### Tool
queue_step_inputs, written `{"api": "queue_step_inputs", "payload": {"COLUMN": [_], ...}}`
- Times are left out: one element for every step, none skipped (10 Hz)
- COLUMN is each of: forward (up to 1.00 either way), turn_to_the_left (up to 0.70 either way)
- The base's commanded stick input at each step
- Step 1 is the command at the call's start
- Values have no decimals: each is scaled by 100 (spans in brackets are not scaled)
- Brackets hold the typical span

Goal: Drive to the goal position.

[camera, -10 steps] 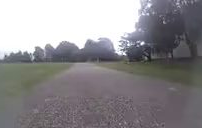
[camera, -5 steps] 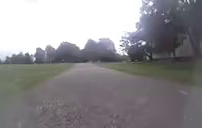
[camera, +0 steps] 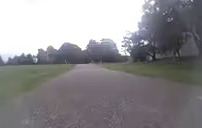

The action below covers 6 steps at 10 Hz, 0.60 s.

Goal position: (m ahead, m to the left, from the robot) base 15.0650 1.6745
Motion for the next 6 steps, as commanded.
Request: {"api": "queue_step_inputs", "payload": {"forward": [70, 70, 70, 70, 70, 70], "turn_to_the_left": [0, 0, 0, 0, 0, 0]}}
